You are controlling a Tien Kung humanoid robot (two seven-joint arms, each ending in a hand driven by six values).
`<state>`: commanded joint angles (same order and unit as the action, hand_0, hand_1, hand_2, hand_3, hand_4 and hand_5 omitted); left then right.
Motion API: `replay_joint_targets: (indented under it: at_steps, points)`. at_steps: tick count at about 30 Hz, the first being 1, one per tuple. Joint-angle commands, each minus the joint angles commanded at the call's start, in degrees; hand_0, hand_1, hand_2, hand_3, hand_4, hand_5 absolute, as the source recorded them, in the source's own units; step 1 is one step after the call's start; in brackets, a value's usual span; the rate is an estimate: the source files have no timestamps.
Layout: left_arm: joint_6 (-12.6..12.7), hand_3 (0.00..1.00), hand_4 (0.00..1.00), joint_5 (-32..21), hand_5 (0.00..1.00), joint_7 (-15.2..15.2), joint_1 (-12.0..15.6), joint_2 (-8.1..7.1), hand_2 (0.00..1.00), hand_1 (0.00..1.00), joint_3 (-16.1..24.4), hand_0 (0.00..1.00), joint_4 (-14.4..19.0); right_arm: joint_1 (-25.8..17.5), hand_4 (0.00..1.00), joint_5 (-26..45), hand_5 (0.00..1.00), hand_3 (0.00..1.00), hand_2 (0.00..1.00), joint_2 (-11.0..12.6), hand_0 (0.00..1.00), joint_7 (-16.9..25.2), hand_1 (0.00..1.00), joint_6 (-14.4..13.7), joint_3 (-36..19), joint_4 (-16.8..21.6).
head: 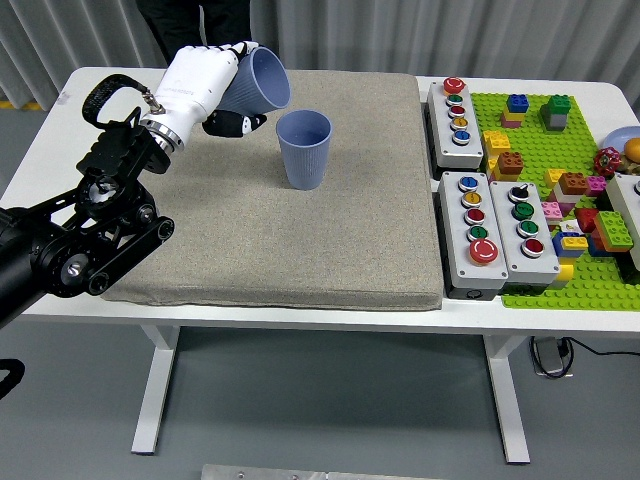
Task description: Pick cup pour cup place
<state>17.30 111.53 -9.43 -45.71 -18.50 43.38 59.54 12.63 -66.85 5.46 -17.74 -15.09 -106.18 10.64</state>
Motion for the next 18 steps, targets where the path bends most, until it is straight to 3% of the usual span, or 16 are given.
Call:
replay_joint_targets:
  at_steps: [6, 9, 18]
  points:
    - [1.7, 0.510, 0.702, -5.7, 0.093, 1.6, 1.9, 1.35, 0.577, 0.502, 3.2, 0.533, -0.9, 0.0, 0.002, 0.0, 0.193, 0.572, 0.581, 0.0, 0.677, 0.0, 0.624, 0.0, 0.0, 0.0]
    - [3.7, 0.510, 0.702, -10.8, 0.093, 4.2, 4.2, 3.22, 0.577, 0.502, 6.6, 0.533, -1.2, 0.0, 0.002, -0.2, 0.193, 0.572, 0.581, 0.0, 0.677, -0.1, 0.624, 0.0, 0.0, 0.0]
    - [12.7, 0.510, 0.701, -25.7, 0.099, 16.4, 11.9, 10.46, 0.567, 0.496, 14.5, 0.532, -2.7, -0.2, 0.002, -0.6, 0.193, 0.572, 0.581, -0.1, 0.677, -0.1, 0.624, -0.1, -0.2, 0.0]
